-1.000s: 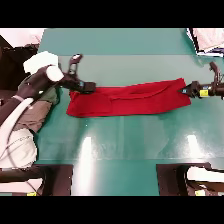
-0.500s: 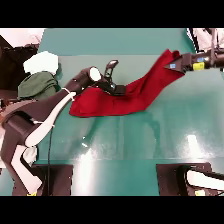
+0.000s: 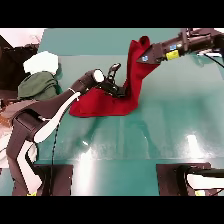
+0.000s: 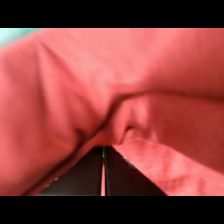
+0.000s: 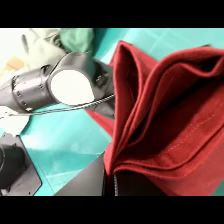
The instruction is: Fold the shirts.
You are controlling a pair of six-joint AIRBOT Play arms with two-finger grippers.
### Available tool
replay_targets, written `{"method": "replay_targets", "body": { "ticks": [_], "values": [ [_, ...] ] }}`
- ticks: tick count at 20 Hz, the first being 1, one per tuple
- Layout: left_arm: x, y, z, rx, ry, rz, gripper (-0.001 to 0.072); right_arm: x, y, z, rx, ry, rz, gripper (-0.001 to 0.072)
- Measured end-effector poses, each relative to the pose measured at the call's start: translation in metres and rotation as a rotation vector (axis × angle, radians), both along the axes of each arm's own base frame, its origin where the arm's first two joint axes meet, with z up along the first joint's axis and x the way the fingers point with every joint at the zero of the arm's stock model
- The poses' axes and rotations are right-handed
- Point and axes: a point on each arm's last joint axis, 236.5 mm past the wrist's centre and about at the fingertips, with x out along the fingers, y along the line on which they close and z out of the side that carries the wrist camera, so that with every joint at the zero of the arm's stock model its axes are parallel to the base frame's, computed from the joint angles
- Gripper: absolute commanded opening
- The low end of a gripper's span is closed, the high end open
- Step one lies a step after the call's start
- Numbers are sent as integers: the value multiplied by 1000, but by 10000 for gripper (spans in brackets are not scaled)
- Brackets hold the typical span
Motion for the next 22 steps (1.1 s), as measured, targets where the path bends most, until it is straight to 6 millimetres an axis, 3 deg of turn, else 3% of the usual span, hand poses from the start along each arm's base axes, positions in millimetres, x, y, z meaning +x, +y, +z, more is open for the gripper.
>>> {"method": "replay_targets", "body": {
  "ticks": [3,6,9,13,14,15,16,19,20,22],
  "values": [
    [12,19,17,17,-22,-8,23,-3,24,0,4,-9,43,6],
    [36,62,56,64,-109,19,24,-4,50,-2,13,-22,80,6],
    [55,124,107,136,-211,74,24,-4,81,-11,20,-26,124,8],
    [59,221,182,249,-334,186,25,-3,136,-40,30,-14,182,13],
    [57,244,200,275,-365,219,24,-3,154,-52,30,-16,202,93],
    [53,262,217,295,-392,246,24,-4,170,-64,31,-21,220,397],
    [48,276,231,310,-412,268,24,-7,188,-78,31,-30,241,609],
    [35,307,266,340,-472,326,24,-14,228,-109,34,-53,271,625],
    [31,314,272,353,-482,338,24,-14,233,-113,37,-59,272,569],
    [24,321,278,365,-486,347,24,-16,226,-119,22,-40,280,557]
  ]
}}
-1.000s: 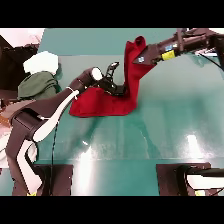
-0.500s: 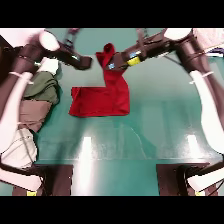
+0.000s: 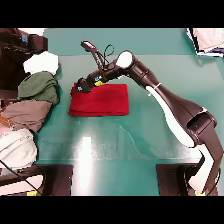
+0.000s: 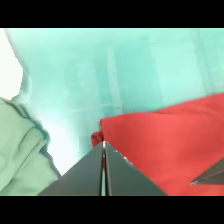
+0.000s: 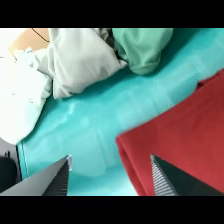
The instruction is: Fold the shirts.
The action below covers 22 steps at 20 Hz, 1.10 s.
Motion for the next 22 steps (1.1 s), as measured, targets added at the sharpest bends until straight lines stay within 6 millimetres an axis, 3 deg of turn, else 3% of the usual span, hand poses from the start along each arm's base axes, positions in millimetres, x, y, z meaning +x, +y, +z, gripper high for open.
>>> {"method": "replay_targets", "body": {
  "ticks": [2,6,9,12,14,16,22],
  "values": [
    [-6,4,-1,10,18,6,25,-1,-27,-5,-35,46,4,556],
    [-13,6,-15,14,68,4,25,6,-112,-26,-109,186,-86,557],
    [-17,2,-33,-1,117,-4,25,13,-183,-58,-141,325,-252,560],
    [-18,-8,-44,-44,135,-20,25,9,-232,-97,-160,454,-387,560],
    [-15,-15,-44,-75,125,-26,25,4,-245,-120,-160,525,-439,560],
    [-12,-19,-43,-98,111,-31,25,2,-245,-138,-155,573,-459,560],
    [-10,-25,-42,-123,103,-37,25,21,-197,-156,-123,554,-431,559]
  ]
}}
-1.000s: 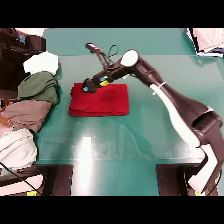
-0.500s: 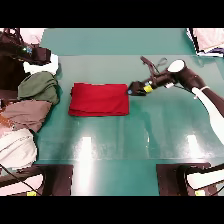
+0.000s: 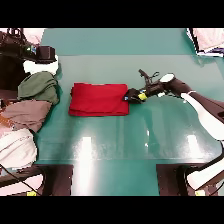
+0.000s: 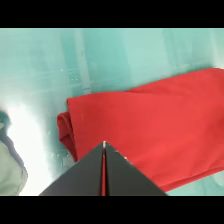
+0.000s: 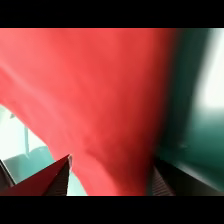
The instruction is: Fold the shirts.
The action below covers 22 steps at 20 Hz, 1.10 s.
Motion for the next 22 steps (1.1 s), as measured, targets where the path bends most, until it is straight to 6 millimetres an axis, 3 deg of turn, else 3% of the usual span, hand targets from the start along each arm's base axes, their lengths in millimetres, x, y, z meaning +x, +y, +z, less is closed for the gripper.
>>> {"method": "replay_targets", "body": {
  "ticks": [1,2,3,5,6,10,12,15,17,22],
  "values": [
    [0,0,0,0,1,0,25,5,10,-1,3,-14,4,557],
    [-1,0,-1,0,3,-1,24,9,18,-2,2,-29,10,507],
    [-1,0,-1,1,6,-3,25,11,25,-2,0,-42,15,340],
    [-2,0,-1,5,6,-9,24,16,34,-7,-17,-68,23,80],
    [-3,-1,-2,6,10,-12,25,19,37,-6,-17,-86,21,11],
    [-5,-1,-3,10,18,-20,25,26,40,1,-13,-129,19,8],
    [-5,-1,-4,10,21,-21,25,31,26,16,-9,-148,-9,9],
    [-6,-1,-4,10,24,-23,24,41,-30,46,-27,-193,-121,8],
    [-7,-3,-4,3,28,-27,24,43,-90,62,-65,-222,-228,8],
    [-10,-12,-2,-35,35,-43,24,24,-283,102,-189,-308,-650,8]
  ]
}}
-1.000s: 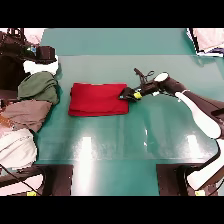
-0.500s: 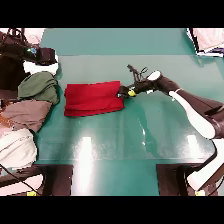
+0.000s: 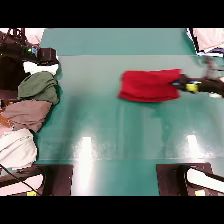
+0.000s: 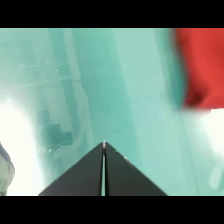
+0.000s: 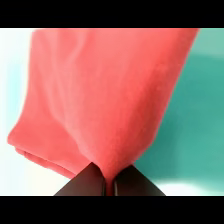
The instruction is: Fold the shirts.
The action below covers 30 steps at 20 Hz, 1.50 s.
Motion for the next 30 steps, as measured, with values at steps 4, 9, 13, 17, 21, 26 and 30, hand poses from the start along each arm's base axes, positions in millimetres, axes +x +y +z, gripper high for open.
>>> {"method": "replay_targets", "body": {
  "ticks": [4,9,13,17,21,26,30],
  "values": [
    [-3,-7,1,-29,9,-12,24,-56,-151,18,-92,-50,-407,7],
    [-5,-14,4,-63,15,-25,24,-129,-245,13,-129,-34,-721,7],
    [-6,-16,4,-70,19,-29,24,-163,-262,-4,-169,54,-783,33],
    [-6,-16,4,-71,19,-31,24,-195,-270,-22,-233,171,-782,475],
    [-7,-17,4,-69,19,-36,25,-235,-289,-14,-310,272,-790,437],
    [-5,-17,5,-69,12,-35,25,-230,-295,25,-318,231,-779,432],
    [-5,-16,5,-69,8,-34,25,-157,-227,42,-218,133,-551,431]
  ]
}}
